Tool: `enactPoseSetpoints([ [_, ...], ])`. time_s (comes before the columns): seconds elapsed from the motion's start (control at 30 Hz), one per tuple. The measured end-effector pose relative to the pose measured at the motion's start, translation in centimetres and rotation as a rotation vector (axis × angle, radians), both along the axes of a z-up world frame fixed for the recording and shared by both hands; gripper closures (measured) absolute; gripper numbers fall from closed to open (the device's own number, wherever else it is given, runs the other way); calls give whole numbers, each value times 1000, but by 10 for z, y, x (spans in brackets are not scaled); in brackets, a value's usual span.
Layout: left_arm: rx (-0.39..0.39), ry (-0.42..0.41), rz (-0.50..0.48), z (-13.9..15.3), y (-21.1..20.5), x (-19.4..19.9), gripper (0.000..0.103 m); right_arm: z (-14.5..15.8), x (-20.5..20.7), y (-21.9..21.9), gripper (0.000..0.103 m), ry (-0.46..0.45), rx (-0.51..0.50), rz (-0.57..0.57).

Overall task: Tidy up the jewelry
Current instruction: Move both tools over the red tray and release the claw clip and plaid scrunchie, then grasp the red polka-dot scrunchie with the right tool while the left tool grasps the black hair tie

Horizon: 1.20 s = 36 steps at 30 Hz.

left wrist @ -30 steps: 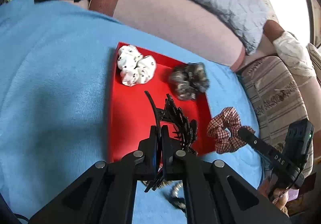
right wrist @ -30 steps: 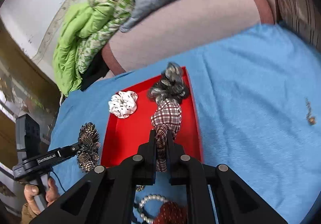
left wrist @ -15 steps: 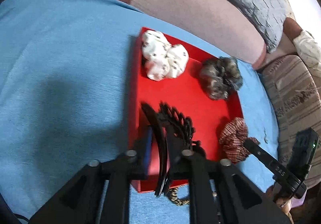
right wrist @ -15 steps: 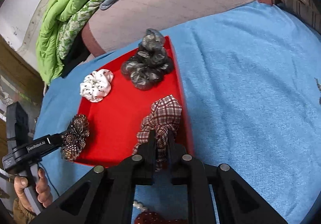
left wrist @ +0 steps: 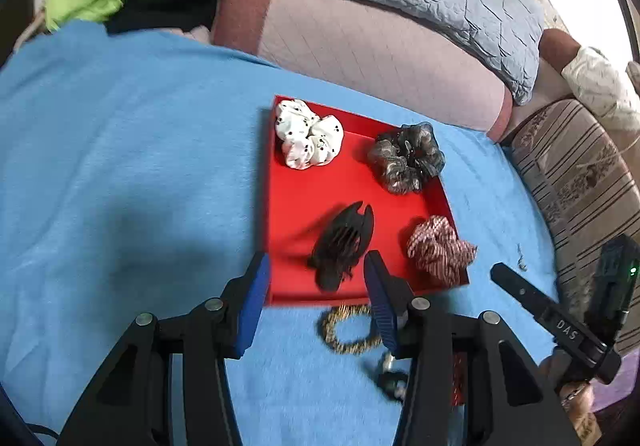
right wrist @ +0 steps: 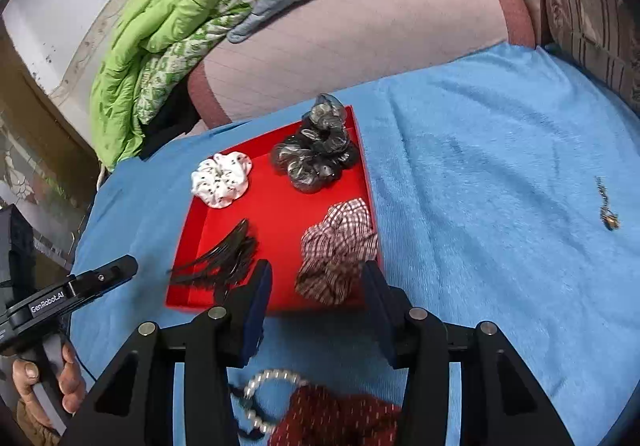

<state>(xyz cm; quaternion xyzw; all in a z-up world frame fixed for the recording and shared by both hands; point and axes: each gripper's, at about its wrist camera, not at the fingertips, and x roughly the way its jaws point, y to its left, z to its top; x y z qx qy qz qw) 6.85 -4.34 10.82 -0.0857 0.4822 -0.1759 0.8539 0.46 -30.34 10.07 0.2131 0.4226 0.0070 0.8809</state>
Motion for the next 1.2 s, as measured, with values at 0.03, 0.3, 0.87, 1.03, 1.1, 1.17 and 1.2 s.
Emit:
enactPoseSetpoints([
  [0.03, 22, -19, 5, 7, 1, -12, 56, 3, -7, 2, 52, -3, -6, 0],
  [0.3, 171, -144, 22, 42, 0, -86, 53, 19, -65, 11, 47, -32, -31, -13],
  [0.87, 246, -237, -29, 64, -15, -162, 44, 30, -131, 22, 44, -45, -65, -33],
  [1.03, 168, -172, -36, 53, -6, -154, 40, 17, -141, 14, 44, -23, -59, -47],
  [1.1, 135, -137, -40, 43, -4, -149, 39, 8, -145, 7, 44, -8, -52, -61],
  [1.17, 109, -88, -54, 30, -9, -142, 39, 0, -148, 1, 44, 7, -43, -71],
  [1.2, 91, -62, -67, 22, -12, -139, 39, -4, -149, -2, 44, 13, -36, -72],
])
